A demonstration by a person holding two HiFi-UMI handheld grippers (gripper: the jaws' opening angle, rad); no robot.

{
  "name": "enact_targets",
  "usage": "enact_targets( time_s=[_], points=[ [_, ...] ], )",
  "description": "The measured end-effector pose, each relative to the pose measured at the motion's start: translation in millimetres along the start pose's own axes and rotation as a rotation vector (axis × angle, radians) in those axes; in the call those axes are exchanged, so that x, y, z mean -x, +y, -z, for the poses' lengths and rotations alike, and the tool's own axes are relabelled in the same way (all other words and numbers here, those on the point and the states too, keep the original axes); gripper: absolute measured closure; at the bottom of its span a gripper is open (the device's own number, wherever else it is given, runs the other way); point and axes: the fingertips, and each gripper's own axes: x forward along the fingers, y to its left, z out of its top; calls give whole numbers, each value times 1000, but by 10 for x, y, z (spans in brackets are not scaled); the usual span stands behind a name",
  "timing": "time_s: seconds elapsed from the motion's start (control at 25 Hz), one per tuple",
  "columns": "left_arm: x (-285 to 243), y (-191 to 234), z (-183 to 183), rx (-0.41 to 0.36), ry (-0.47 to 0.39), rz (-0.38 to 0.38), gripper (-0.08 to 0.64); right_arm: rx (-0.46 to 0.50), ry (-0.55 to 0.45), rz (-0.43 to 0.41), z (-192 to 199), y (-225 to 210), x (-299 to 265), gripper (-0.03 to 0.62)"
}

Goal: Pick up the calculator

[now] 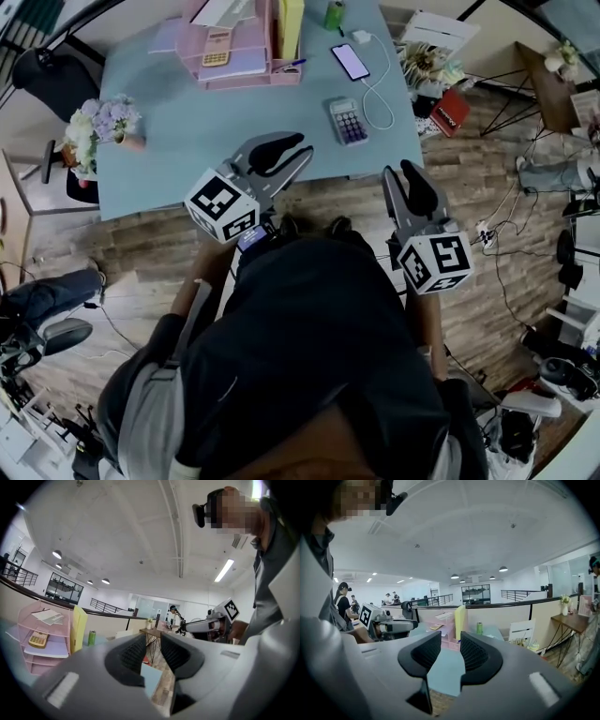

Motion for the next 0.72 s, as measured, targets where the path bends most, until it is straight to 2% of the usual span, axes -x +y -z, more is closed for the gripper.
enact_targets(
  time_s=[0.2,0.56,0.72],
  points=[
    [34,81,12,5,-2,-42,416,4,11,-50,-6,-19,-170,478],
    [22,275,31,16,19,-209,416,-8,22,-194,-43,-301,-628,477],
    [-157,296,55,17,40,-255,416,-8,33,-264,-76,-477,-835,477]
  ],
)
